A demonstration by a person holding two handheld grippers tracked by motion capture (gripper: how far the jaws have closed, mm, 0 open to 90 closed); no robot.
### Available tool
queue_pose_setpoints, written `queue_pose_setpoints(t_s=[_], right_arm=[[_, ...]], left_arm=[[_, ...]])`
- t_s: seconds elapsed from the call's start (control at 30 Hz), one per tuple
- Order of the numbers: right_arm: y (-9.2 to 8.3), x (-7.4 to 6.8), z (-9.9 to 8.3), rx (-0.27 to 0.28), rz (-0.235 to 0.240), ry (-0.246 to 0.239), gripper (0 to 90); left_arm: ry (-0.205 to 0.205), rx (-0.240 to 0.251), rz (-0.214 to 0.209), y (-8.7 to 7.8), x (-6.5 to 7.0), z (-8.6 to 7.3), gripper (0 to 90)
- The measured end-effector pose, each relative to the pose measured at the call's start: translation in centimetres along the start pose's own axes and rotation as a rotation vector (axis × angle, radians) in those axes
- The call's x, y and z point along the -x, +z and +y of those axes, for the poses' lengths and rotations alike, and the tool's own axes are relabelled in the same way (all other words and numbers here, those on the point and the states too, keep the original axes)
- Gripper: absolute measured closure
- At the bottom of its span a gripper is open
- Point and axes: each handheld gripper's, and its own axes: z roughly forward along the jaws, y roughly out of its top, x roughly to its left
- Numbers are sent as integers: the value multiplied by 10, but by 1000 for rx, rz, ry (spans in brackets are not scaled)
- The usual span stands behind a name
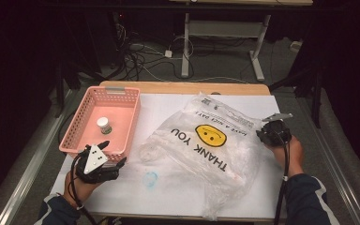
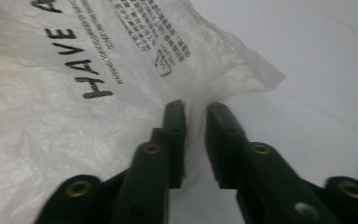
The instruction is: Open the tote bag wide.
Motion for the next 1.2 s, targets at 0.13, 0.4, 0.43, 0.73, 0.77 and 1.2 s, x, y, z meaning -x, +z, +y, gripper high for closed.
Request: queue_pose_setpoints(t_s=[0.13, 0.4, 0.43, 0.73, 0.77, 1.2], right_arm=[[-31, -22, 8, 135, 100, -54, 684], [-65, -76, 21, 254, 225, -174, 596], [-65, -76, 21, 254, 225, -174, 596], [-58, -161, 25, 222, 486, -372, 501], [-56, -168, 24, 217, 505, -400, 480], [-17, -222, 21, 59, 437, -592, 547]], left_arm=[[3, 5, 6, -2, 0, 0, 197], [13, 5, 10, -3, 1, 0, 197], [13, 4, 10, -3, 1, 0, 197], [18, -6, 3, -1, 3, 0, 197], [18, -6, 3, -1, 3, 0, 197], [20, -12, -3, -1, 3, -1, 197]])
